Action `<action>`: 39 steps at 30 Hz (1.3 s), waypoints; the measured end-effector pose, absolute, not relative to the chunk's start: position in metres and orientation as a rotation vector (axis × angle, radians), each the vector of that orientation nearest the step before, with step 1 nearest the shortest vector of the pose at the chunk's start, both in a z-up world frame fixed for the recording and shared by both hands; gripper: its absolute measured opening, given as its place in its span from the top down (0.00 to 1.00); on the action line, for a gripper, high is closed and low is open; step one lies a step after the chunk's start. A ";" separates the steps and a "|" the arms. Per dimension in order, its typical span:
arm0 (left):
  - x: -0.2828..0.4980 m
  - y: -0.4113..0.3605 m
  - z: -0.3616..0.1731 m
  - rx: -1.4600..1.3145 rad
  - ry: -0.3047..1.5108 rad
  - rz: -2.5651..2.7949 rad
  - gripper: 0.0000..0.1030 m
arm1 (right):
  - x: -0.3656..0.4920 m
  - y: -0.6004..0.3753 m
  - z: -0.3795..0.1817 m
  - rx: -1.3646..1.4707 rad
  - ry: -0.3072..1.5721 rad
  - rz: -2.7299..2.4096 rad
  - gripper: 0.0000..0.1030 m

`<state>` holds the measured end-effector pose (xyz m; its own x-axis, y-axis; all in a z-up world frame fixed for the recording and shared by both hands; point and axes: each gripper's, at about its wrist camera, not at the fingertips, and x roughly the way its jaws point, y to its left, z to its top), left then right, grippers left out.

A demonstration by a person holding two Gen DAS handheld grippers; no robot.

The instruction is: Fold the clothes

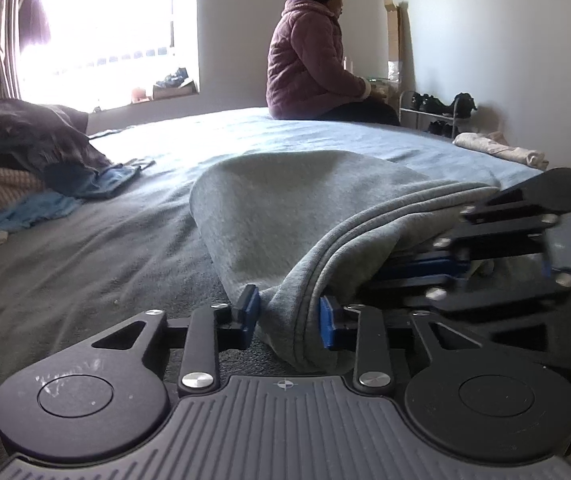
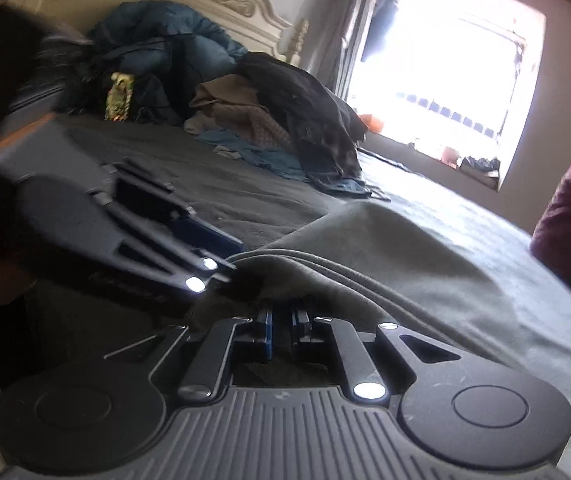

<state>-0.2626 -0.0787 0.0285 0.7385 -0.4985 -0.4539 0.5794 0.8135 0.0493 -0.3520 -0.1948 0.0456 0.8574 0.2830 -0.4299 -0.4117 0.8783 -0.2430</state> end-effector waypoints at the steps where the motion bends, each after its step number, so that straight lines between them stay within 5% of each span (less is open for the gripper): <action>1: -0.262 -0.078 0.028 0.190 0.442 -0.594 0.75 | -0.347 -0.196 0.044 -0.317 0.404 0.366 0.91; 22: -0.266 -0.081 0.024 0.271 0.410 -0.628 0.73 | -0.352 -0.196 0.050 -0.370 0.384 0.368 0.93; 26: -0.266 -0.085 0.030 0.306 0.391 -0.631 0.62 | -0.348 -0.199 0.049 -0.336 0.344 0.347 0.94; 39: -0.242 -0.094 0.036 0.280 0.430 -0.718 0.54 | -0.361 -0.188 0.018 -0.664 0.171 0.285 0.95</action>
